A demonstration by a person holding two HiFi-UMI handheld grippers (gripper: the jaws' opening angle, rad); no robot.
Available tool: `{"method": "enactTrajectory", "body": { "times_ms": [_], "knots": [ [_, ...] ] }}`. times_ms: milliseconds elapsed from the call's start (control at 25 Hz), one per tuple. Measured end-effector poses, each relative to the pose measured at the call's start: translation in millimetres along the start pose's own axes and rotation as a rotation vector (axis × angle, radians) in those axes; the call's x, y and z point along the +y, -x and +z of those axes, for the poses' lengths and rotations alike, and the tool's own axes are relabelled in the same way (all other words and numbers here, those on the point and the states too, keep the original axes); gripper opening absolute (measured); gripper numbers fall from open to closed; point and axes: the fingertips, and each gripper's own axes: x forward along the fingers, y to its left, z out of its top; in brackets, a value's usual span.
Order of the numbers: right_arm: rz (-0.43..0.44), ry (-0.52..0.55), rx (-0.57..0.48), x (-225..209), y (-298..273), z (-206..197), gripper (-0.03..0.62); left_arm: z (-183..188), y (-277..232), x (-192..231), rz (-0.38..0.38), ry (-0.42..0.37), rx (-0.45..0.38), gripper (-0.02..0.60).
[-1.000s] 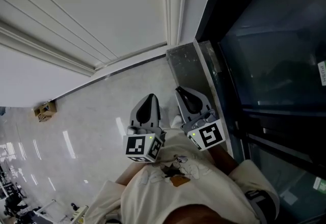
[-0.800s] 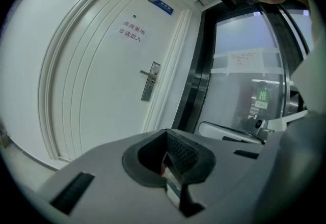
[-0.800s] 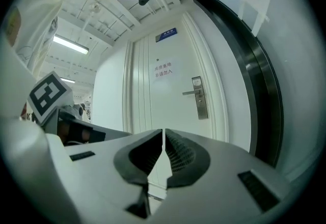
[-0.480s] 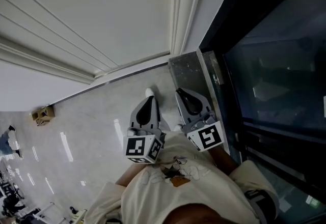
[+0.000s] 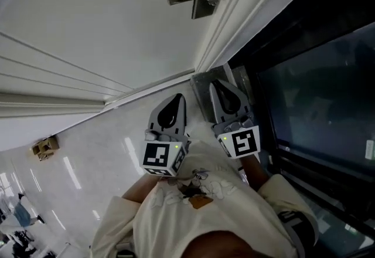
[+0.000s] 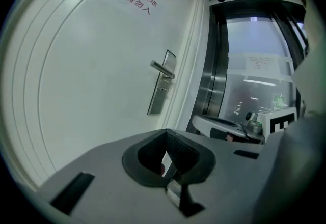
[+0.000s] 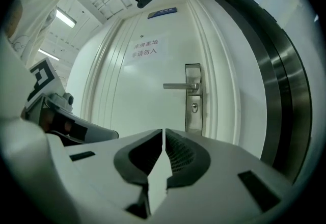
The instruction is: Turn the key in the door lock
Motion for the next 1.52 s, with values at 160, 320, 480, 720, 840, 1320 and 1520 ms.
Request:
{"method": "enactTrajectory", "body": {
  "times_ms": [160, 320, 480, 720, 840, 1320, 1520],
  "knots": [
    [-0.014, 0.057, -0.014, -16.4, -34.9, 20.6, 0.009, 23.7, -25.4, 16.1, -0.004, 0.036, -0.017, 0.006],
    [-0.022, 0.149, -0.024, -29.3, -59.1, 38.2, 0.05, 33.7, -44.5, 26.5, 0.003, 0.041, -0.018, 0.006],
    [-0.051, 0.242, 0.001, -45.6, -71.4, 46.2, 0.08, 35.3, -58.1, 23.2, -0.005, 0.041, -0.006, 0.006],
    [-0.085, 0.35, 0.089, -70.1, -90.3, 42.2, 0.141, 34.3, -70.4, 13.4, -0.025, 0.036, 0.007, 0.006],
    [-0.109, 0.459, 0.117, -78.6, -100.0, 46.3, 0.141, 35.2, -73.3, 12.0, -0.025, 0.037, 0.007, 0.006],
    [-0.201, 1.034, 0.184, -93.3, -143.7, 58.1, 0.12, 36.1, -74.7, 12.5, -0.003, 0.047, -0.003, 0.006],
    [-0.181, 1.143, 0.246, -94.7, -157.3, 46.5, 0.12, 38.3, -75.4, 20.2, 0.011, 0.051, -0.013, 0.006]
  ]
}}
